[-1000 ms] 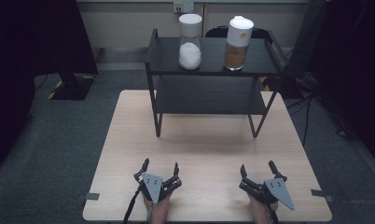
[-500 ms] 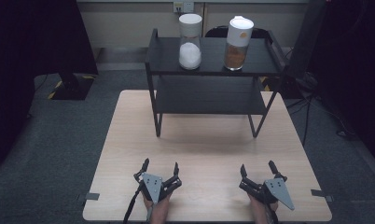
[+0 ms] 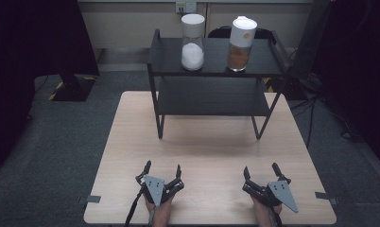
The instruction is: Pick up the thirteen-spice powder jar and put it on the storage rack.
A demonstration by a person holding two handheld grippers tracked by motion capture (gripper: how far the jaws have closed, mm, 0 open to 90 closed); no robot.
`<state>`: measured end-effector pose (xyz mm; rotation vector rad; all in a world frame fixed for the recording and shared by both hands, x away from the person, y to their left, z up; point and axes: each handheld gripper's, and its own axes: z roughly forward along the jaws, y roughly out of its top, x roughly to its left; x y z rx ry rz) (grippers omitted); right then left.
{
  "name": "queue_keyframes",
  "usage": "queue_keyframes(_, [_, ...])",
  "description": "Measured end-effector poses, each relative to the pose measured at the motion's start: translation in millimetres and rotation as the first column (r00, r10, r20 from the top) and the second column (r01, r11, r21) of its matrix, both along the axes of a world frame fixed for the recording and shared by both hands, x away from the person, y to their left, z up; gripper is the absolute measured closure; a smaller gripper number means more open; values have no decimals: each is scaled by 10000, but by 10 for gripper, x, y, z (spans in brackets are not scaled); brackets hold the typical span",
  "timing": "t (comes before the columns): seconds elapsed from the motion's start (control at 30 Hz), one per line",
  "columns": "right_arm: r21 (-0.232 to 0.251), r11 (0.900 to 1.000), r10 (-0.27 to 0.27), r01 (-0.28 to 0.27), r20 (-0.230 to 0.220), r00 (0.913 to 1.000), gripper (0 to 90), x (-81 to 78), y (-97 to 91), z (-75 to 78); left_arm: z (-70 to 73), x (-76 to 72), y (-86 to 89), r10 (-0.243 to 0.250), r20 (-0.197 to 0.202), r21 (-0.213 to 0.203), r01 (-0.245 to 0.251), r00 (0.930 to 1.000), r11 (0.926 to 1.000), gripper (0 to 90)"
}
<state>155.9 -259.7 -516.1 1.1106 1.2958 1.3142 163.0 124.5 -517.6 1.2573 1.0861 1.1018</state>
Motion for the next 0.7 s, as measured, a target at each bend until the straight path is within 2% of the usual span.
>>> queue_keyframes(0.53, [-19,10000,-82,82,4,10000,0,-2,15,0,0,0,-4,26,1,1,-26,10000,10000,3])
queue_keyframes(0.7, [-11,10000,-94,94,11,10000,0,-3,17,-1,15,14,-25,176,-79,30,-175,9998,9998,0])
